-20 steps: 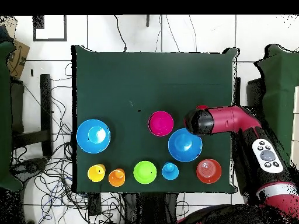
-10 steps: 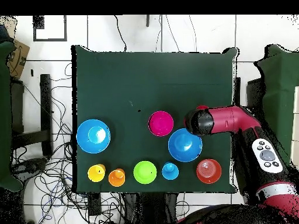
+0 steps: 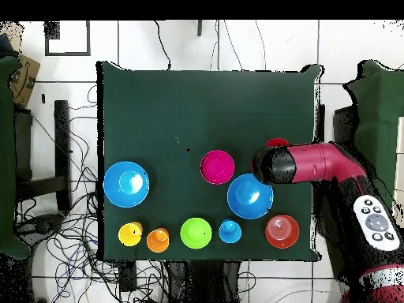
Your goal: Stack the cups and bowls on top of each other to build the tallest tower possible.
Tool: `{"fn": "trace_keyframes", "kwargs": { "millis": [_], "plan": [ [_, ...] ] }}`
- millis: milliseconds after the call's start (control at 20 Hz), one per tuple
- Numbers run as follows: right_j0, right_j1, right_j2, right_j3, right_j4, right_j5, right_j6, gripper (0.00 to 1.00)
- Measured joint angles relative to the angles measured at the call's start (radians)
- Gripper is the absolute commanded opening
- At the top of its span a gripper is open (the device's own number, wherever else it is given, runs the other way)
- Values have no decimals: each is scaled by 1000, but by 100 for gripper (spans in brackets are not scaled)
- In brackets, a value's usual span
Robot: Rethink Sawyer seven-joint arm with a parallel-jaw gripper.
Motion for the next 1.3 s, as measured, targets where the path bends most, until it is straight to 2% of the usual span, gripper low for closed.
{"fn": "trace_keyframes", "kwargs": {
  "millis": [300, 650, 1300],
  "plan": [
    [-2, -107, 22, 58, 39, 0, 0, 0],
    [9, -170, 38, 102, 85, 0, 0, 0],
    [82, -192, 40, 165, 162, 0, 0, 0]
  ]
}}
